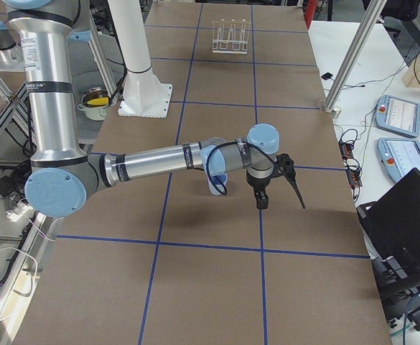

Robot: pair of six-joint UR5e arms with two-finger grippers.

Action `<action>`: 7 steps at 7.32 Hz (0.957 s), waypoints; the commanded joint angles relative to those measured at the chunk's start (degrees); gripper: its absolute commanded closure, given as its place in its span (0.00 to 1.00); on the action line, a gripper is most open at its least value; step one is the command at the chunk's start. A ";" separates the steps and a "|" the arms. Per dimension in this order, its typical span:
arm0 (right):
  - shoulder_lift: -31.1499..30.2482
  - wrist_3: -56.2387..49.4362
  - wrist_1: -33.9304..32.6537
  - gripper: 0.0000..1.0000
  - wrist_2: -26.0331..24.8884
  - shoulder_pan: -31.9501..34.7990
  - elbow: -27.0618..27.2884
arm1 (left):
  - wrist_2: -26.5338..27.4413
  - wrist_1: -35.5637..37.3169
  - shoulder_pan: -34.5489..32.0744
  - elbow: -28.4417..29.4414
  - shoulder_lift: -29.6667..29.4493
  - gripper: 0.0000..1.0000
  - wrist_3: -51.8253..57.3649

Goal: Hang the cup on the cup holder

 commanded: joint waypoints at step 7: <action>-0.01 -0.52 0.11 0.00 0.60 0.00 0.47 | -0.12 -0.04 -0.19 -2.76 1.76 0.02 -0.69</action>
